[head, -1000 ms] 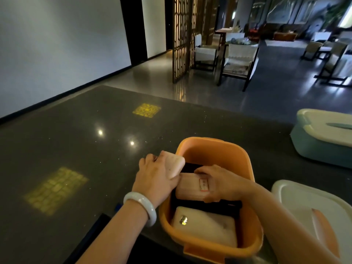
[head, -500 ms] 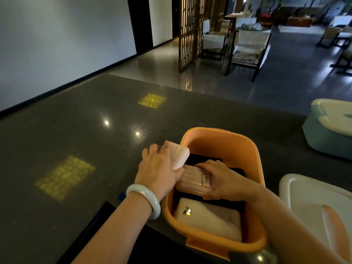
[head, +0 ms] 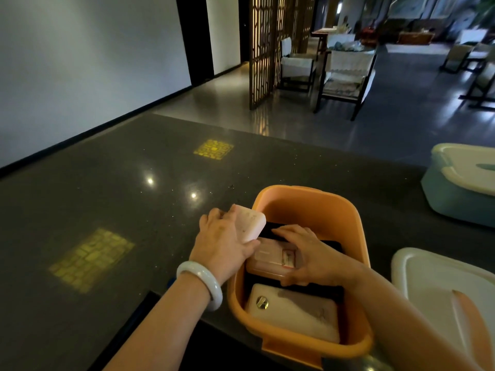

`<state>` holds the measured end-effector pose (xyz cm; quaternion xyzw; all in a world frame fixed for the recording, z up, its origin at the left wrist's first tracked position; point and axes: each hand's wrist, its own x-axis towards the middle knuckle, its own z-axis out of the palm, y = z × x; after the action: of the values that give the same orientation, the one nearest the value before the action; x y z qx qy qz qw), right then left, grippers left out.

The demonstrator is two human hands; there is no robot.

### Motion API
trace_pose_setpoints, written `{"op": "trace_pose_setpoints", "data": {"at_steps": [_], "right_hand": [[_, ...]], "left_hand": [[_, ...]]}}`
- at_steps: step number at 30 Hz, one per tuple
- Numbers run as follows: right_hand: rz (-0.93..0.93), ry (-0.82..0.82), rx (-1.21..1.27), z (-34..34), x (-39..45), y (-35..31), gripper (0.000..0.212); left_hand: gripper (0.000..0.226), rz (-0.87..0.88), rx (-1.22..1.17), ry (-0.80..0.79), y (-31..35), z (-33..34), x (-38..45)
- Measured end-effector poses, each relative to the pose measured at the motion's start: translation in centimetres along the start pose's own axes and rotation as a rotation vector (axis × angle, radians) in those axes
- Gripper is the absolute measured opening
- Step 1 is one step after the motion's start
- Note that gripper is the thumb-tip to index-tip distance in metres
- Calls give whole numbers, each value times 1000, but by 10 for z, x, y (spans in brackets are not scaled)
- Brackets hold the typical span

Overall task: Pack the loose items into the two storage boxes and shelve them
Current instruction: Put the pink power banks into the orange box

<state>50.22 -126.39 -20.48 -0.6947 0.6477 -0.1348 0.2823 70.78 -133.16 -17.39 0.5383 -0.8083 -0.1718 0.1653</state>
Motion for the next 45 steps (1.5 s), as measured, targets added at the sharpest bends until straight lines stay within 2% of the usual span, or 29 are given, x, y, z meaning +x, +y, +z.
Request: {"op": "trace_pose_setpoints", "data": {"at_steps": [2,4,6,9,11,13,15,18,20,22,24,27,29,31,32,33,35,37,39,41,45], "right_hand": [[40,146,121,-4,0,-6,76],[90,265,276,-10,0,-17,48],[104,274,513,-15,1,-28,23],[67,192,983,-21,0,-44,24],[82,201,1088,-25,0,-46,25],[103,196,1152,-27,1,-45,27],[134,186,1214,-29,0,-41,26],[164,215,1268,-32,-3,-39,23],[178,267,1213,-34,-3,-38,20],[169,309,1054,-36,-3,-38,17],[111,318,739,-40,-5,-40,22],[43,250,253,-39,-2,-49,52],[-52,338,2,-31,1,-54,55],[-204,550,15,-30,4,-53,39],[-243,612,66,-34,6,-48,37],[-207,607,72,-41,8,-42,43],[17,455,-16,-53,16,-30,63],[152,330,-70,-55,28,-11,78],[148,249,-42,-52,37,0,80],[126,170,-70,-50,44,7,75],[125,96,-55,-42,50,21,68]], "left_hand": [[91,24,-40,6,3,-2,-1],[90,64,-73,20,10,-2,-3],[92,95,-91,36,20,1,-2],[97,86,-122,21,32,4,2],[102,45,-168,-40,34,2,6],[97,-11,-250,-99,33,-5,12],[74,-85,-424,-153,29,-14,17],[35,-196,-832,-308,22,-22,17],[27,-248,-1018,-383,21,-23,16],[31,-291,-1140,-343,23,-18,15],[37,-325,-1191,-240,27,-9,14],[42,-340,-1242,-107,35,5,11],[45,-320,-1259,-79,38,9,9],[46,-238,-1226,-71,38,8,7],[44,-176,-1153,-40,37,7,7],[42,-119,-1019,7,34,3,7],[43,-61,-645,45,22,1,9],[50,-114,-458,-75,12,4,10],[44,-164,-444,-211,6,12,5],[20,-170,-508,-276,4,19,-1],[19,-182,-591,-249,-1,27,-3]]}}
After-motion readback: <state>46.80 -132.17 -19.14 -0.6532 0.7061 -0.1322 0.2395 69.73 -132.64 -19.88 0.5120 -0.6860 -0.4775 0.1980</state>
